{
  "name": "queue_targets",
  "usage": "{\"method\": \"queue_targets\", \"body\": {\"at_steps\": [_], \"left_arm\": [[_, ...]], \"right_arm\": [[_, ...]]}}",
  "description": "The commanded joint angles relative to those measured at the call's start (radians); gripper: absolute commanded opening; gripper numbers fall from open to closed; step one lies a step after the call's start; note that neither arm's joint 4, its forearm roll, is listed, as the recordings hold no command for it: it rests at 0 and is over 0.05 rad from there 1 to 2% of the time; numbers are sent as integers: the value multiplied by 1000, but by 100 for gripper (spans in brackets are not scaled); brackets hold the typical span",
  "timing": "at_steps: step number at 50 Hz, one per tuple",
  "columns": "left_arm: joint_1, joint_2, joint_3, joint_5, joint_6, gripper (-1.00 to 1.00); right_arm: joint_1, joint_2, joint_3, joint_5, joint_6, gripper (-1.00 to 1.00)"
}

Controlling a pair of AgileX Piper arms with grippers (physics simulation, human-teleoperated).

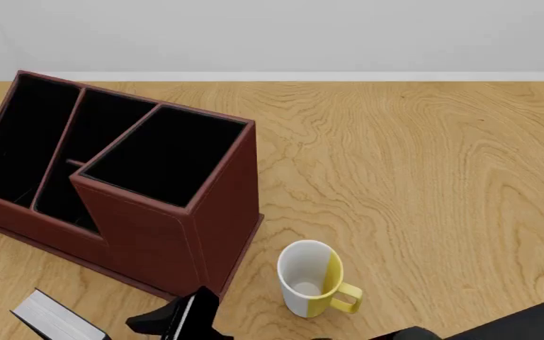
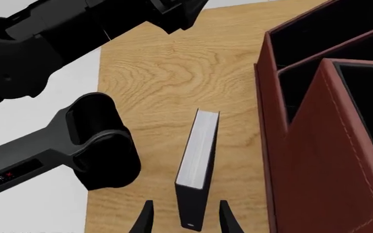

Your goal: Pick up the book and place it in the right compartment of the caddy.

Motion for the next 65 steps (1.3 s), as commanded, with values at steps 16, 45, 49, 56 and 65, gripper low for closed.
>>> {"method": "queue_targets", "body": {"at_steps": [16, 45, 49, 56, 65], "left_arm": [[13, 0, 26, -19, 1, 100], [11, 0, 40, -29, 3, 100], [13, 0, 37, -28, 3, 100], [12, 0, 31, -24, 1, 100], [11, 0, 26, -21, 3, 100]], "right_arm": [[15, 92, -89, 23, 3, 100], [15, 118, -109, 22, 3, -100], [18, 113, -109, 25, 3, -100], [19, 112, -107, 25, 1, -100], [25, 61, -87, 36, -4, -100]]}}
